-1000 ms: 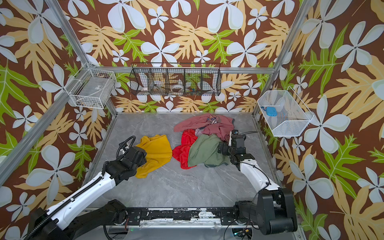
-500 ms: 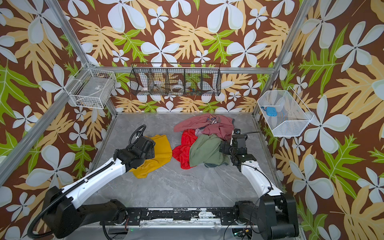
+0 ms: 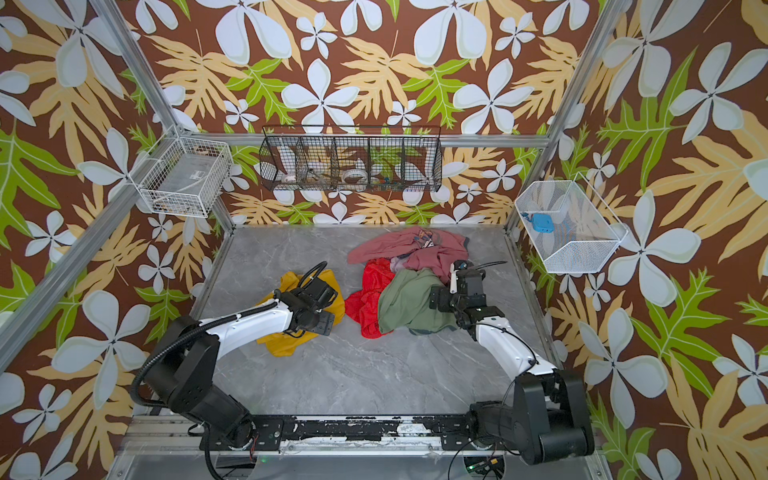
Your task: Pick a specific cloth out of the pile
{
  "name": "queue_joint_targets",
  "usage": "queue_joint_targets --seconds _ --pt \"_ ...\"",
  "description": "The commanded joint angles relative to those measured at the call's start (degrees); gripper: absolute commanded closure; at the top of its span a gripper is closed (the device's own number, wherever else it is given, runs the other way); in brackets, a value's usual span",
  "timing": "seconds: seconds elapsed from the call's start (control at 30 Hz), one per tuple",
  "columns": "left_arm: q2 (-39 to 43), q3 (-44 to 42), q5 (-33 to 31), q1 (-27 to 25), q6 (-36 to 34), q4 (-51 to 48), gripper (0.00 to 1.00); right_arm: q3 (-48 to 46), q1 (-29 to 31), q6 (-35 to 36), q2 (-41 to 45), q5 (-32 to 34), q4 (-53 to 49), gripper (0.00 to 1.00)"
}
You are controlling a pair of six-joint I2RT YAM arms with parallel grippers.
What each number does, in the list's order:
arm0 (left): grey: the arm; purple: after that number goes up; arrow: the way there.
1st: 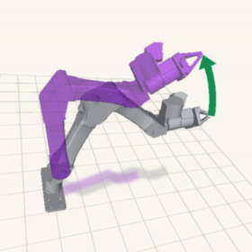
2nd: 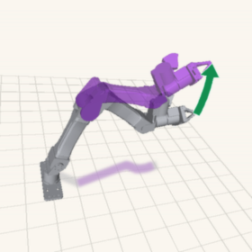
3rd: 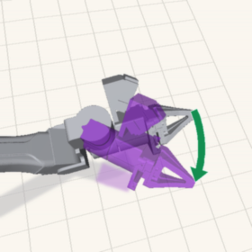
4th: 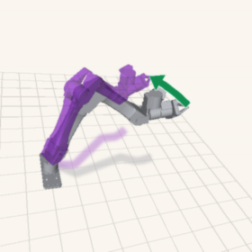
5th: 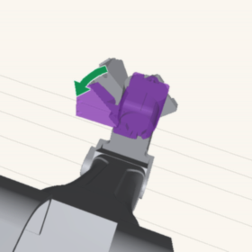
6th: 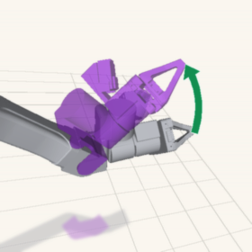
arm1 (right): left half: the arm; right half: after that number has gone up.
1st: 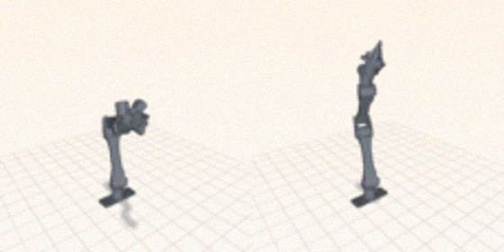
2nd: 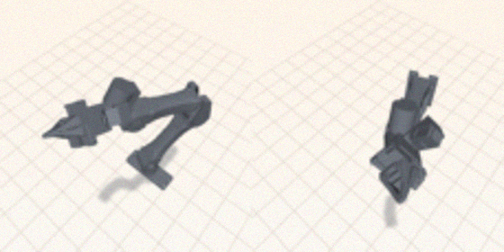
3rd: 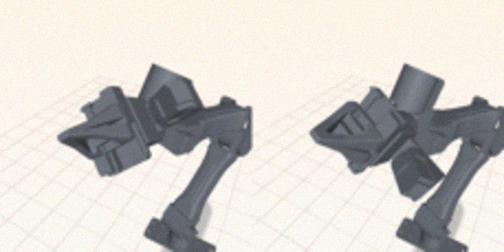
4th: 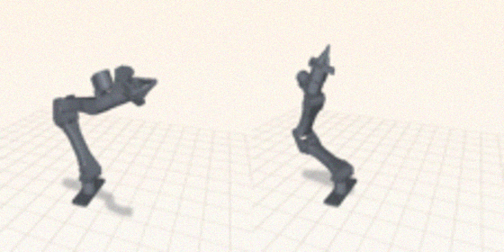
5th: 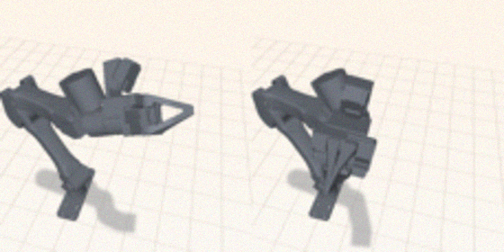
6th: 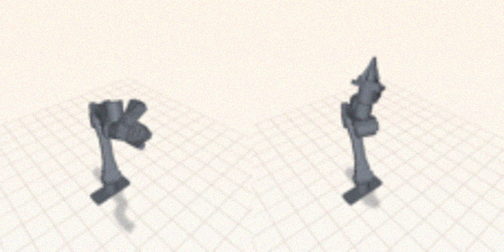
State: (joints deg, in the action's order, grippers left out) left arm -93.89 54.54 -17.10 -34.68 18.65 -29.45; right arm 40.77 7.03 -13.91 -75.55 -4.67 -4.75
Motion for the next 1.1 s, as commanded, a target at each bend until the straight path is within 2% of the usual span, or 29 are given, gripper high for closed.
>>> queue_joint_targets --seconds 0.0,0.13,0.27,0.33,0.5,0.63,0.83,1.07 --pt "-2.12 -0.5 -0.07 -0.22 2.52 1.46 0.13 0.57 0.2 -0.02 -1.61 -0.83 -0.87 0.03" --pt "-5.41 -1.63 -1.25 -0.22 3.05 2.95 0.17 -0.82 0.15 0.12 0.46 -0.66 -0.17 0.03" --pt "-7.22 -2.66 -1.13 -0.13 4.4 4.33 0.28 -1.96 0.16 1.12 3.12 -1.08 -0.49 0.02" --pt "-6.76 -3.36 0.22 0.04 5.05 6.12 0.39 -2.06 0.1 1.26 3.81 -1.44 -0.91 0.02" --pt "-4.83 -3.69 0.05 1.29 5.56 6.93 0.78 -1.96 -0.19 1.34 5.84 -1.05 -1.31 0.01" --pt "-0.27 -5.81 1.44 4.25 6.39 8.46 0.98 -1.94 -0.47 0.93 7.8 -0.8 -1.13 0.01" --pt "8.78 -6.44 2.04 6.2 4.98 10.1 1.0 -3.8 -0.44 0.63 11.56 -1.87 0.85 0.01" --pt "16.39 -2.54 6.66 7.43 2.44 10.57 1.0 -5.33 -0.44 0.22 14.19 -2.56 0.37 0.02"
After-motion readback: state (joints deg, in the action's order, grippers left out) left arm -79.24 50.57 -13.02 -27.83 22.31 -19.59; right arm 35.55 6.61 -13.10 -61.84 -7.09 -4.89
